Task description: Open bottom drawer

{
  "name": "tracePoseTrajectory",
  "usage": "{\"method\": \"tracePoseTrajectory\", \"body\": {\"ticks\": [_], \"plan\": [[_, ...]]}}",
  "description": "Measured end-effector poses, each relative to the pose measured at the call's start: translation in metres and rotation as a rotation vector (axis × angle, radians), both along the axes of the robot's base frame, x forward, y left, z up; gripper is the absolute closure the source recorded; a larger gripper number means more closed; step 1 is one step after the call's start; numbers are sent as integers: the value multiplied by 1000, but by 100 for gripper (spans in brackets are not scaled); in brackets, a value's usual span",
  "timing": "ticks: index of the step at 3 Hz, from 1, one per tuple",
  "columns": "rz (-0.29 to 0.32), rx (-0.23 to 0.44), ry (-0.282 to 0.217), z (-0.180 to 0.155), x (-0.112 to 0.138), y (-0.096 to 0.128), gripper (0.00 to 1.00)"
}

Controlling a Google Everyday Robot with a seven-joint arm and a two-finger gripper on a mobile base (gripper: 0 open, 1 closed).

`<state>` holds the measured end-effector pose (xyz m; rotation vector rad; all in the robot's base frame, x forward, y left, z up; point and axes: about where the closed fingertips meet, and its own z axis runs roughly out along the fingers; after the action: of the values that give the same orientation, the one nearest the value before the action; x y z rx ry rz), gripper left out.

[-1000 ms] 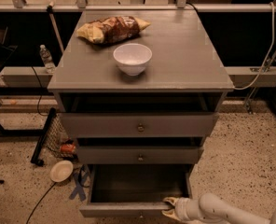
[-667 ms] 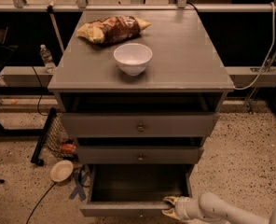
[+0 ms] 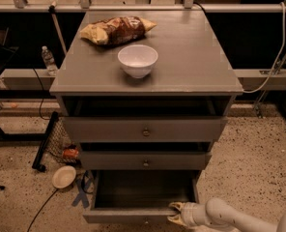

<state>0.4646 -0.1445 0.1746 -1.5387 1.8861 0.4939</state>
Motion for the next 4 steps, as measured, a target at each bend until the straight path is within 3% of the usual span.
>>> {"method": "tracePoseTrajectory", "body": {"ticks": [4], "plan": [[1,0,1,-4,13,-1,100]]}}
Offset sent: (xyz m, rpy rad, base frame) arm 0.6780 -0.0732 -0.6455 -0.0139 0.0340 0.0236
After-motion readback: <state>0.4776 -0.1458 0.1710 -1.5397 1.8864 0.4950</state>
